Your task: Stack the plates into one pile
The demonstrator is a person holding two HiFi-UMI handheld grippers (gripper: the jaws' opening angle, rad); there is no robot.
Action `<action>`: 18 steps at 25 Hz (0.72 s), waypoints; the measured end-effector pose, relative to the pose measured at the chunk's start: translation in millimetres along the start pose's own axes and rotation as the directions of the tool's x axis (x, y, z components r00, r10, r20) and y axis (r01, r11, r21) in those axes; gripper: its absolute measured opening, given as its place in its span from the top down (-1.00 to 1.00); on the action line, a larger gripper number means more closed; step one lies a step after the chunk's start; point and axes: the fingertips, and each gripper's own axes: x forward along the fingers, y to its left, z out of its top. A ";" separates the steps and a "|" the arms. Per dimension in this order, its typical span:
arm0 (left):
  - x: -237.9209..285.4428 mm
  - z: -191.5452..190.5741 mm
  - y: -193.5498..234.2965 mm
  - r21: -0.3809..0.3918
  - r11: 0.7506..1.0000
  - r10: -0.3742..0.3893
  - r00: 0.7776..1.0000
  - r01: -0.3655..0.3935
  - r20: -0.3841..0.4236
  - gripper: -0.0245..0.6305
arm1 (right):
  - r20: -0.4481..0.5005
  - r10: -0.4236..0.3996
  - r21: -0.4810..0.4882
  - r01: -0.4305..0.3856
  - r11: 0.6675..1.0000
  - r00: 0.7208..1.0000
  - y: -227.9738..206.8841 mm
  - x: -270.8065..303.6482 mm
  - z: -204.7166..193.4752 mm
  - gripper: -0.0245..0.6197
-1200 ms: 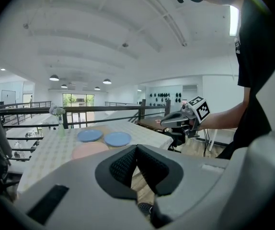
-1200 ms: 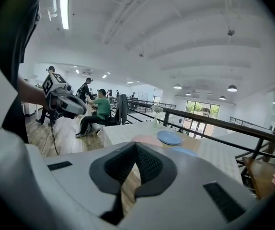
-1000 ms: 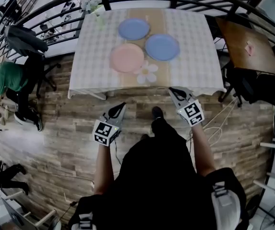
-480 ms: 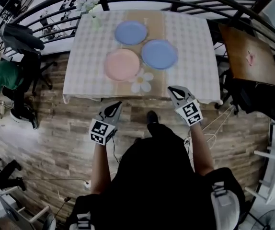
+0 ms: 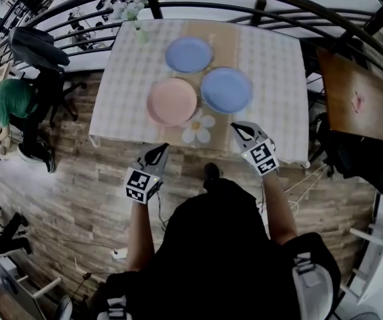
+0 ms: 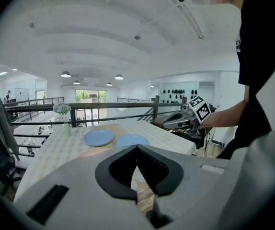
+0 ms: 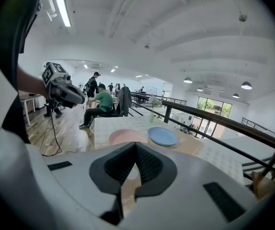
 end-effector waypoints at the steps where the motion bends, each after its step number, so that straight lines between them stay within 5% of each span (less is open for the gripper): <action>1: 3.2 1.2 1.7 -0.001 1.000 0.007 1.000 -0.007 0.000 0.93 | -0.003 0.009 -0.010 -0.009 1.000 1.000 -2.9 3.3 -0.3 0.93; 18: 53.9 22.4 12.3 -0.027 0.995 0.096 0.995 -0.096 0.005 0.93 | -0.013 0.097 -0.043 -0.097 0.994 0.995 -67.6 38.6 -5.1 0.93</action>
